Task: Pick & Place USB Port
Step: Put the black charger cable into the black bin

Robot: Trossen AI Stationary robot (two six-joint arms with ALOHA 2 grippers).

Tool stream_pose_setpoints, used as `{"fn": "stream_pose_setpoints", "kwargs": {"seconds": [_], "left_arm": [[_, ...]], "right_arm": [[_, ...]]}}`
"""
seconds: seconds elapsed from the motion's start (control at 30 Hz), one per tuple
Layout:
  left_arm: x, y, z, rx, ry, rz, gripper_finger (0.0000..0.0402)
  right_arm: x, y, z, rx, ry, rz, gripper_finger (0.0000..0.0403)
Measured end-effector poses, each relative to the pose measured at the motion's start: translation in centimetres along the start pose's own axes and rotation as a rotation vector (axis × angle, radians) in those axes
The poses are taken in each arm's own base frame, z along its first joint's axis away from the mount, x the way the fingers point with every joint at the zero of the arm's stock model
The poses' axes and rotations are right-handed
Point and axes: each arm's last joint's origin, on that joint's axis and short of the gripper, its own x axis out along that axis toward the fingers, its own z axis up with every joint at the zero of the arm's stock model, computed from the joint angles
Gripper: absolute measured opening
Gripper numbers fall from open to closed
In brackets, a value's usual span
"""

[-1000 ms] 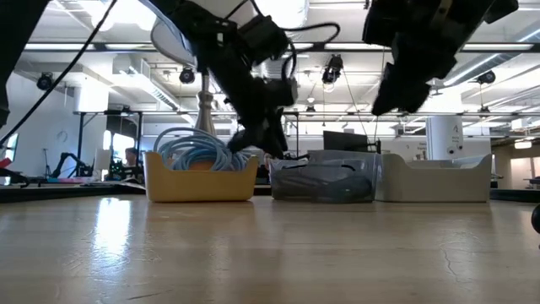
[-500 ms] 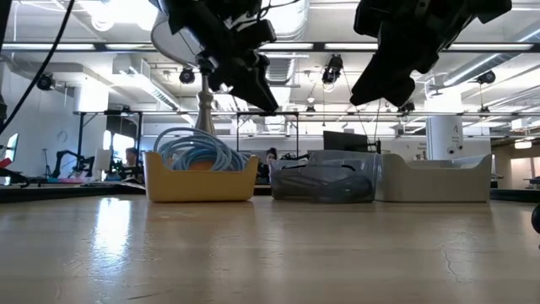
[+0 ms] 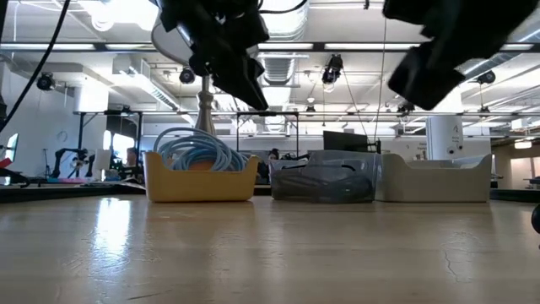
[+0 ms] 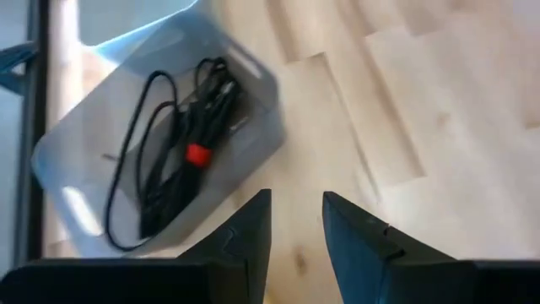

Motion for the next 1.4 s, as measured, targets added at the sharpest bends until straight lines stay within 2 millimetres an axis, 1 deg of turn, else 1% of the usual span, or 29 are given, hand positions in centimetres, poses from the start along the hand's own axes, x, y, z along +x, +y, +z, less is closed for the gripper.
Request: {"fn": "stream_pose_setpoints", "kwargs": {"seconds": [0.17,0.3,0.43,0.6,0.8,0.93,1.0,1.07,1.17,1.3,1.4], "left_arm": [[0.0,-0.2,0.1,-0.023,-0.034,-0.062,0.011],[0.0,-0.5,0.3,-0.034,-0.042,-0.082,0.011],[0.1,-0.9,0.5,-0.034,-0.046,-0.089,0.011],[0.1,-1.4,0.7,-0.03,-0.049,-0.1,0.011],[0.1,-1.6,0.8,-0.024,-0.05,-0.104,0.011],[0.1,-1.6,0.8,-0.014,-0.051,-0.102,0.011],[0.1,-1.6,0.8,-0.005,-0.051,-0.102,0.011],[0.1,-1.6,0.8,0.0,-0.051,-0.102,0.011],[0.1,-1.6,0.8,0.001,-0.051,-0.102,0.011],[0.0,-1.6,0.8,0.005,-0.056,-0.113,0.011],[-0.7,-1.7,1.0,0.026,-0.096,-0.152,0.011]], "right_arm": [[1.7,2.7,-2.6,-0.038,0.112,0.043,0.0177],[3.2,3.9,-4.8,-0.056,0.201,0.039,0.0178],[4.5,4.3,-6.1,-0.03,0.26,0.014,0.0178],[5.9,3.9,-7.0,0.004,0.311,-0.028,0.0178],[7.0,4.3,-8.4,-0.051,0.349,-0.051,0.0176],[7.0,4.4,-8.7,-0.088,0.331,-0.099,0.0168],[6.9,4.3,-8.6,-0.142,0.307,-0.119,0.0157],[6.9,4.3,-8.6,-0.191,0.298,-0.129,0.0142],[6.9,4.2,-8.5,-0.217,0.293,-0.14,0.011],[6.8,4.4,-8.3,-0.184,0.283,-0.151,0.0065],[6.8,4.5,-7.5,-0.177,0.255,-0.155,0.0051]]}}
